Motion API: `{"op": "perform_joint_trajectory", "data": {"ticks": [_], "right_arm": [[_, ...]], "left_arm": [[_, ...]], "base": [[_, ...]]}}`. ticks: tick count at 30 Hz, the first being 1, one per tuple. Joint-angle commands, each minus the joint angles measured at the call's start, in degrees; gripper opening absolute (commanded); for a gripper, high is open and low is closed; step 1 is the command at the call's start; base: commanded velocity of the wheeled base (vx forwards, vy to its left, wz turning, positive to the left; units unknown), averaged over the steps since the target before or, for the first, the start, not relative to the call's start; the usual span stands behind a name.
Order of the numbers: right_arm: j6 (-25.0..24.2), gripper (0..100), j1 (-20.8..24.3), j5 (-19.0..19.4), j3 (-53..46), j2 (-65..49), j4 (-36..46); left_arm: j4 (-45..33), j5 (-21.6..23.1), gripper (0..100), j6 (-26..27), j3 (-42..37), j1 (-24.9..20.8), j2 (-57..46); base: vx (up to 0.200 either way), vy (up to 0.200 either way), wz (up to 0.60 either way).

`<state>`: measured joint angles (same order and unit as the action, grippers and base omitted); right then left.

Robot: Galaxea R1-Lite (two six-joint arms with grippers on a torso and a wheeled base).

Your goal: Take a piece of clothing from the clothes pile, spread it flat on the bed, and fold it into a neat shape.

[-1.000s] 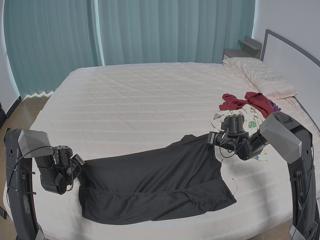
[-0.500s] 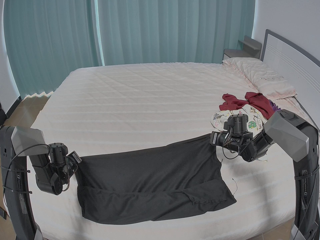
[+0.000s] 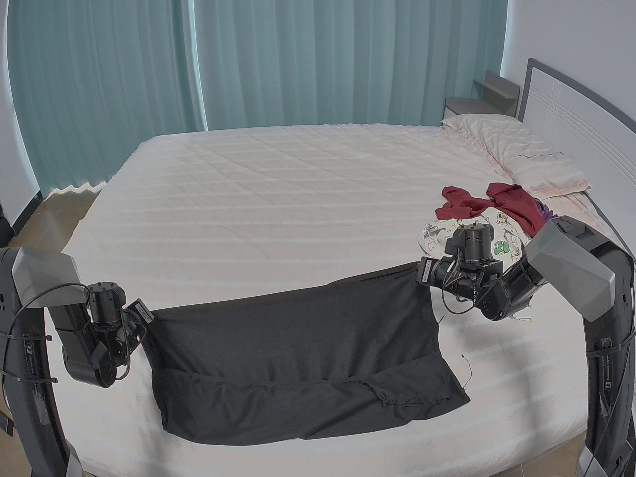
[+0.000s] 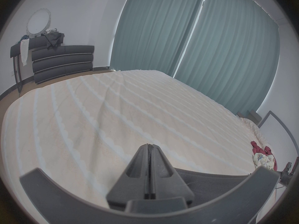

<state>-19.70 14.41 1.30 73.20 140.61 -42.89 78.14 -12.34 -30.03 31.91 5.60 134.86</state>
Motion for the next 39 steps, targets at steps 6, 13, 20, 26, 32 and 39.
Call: {"op": "perform_joint_trajectory", "data": {"ticks": [6, 13, 20, 26, 32, 39], "right_arm": [[-0.34, 0, -0.08, 0.45, -3.6, -2.35, -0.09], [-0.34, 0, 0.18, 0.8, -9.4, -5.78, -0.27], [-0.25, 0, -0.08, 2.39, -19.77, -9.47, -4.93], [-0.16, 0, -0.17, 4.14, -25.57, -9.12, -7.39], [0.36, 0, -0.17, 5.29, -30.93, -7.45, -8.0], [0.54, 0, 0.0, 5.2, -32.77, -2.97, -14.95]], "left_arm": [[-0.01, 0.47, 0, 3.48, -3.97, 0.12, -1.18], [0.08, 0.47, 0, 6.12, -5.99, 0.12, -2.5], [0.08, 2.05, 0, 10.51, -11.52, 0.12, -3.29], [0.08, 4.08, 0, 15.17, -15.04, 0.03, -1.97], [0.08, 4.51, 0, 18.86, -18.2, -0.15, 0.93], [0.17, 5.92, 0, 21.06, -19.61, -0.15, 3.56]], "base": [[0.0, 0.0, 0.0], [0.0, 0.0, 0.0], [0.0, 0.0, 0.0], [0.0, 0.0, 0.0], [0.0, 0.0, 0.0], [0.0, 0.0, 0.0]]}}
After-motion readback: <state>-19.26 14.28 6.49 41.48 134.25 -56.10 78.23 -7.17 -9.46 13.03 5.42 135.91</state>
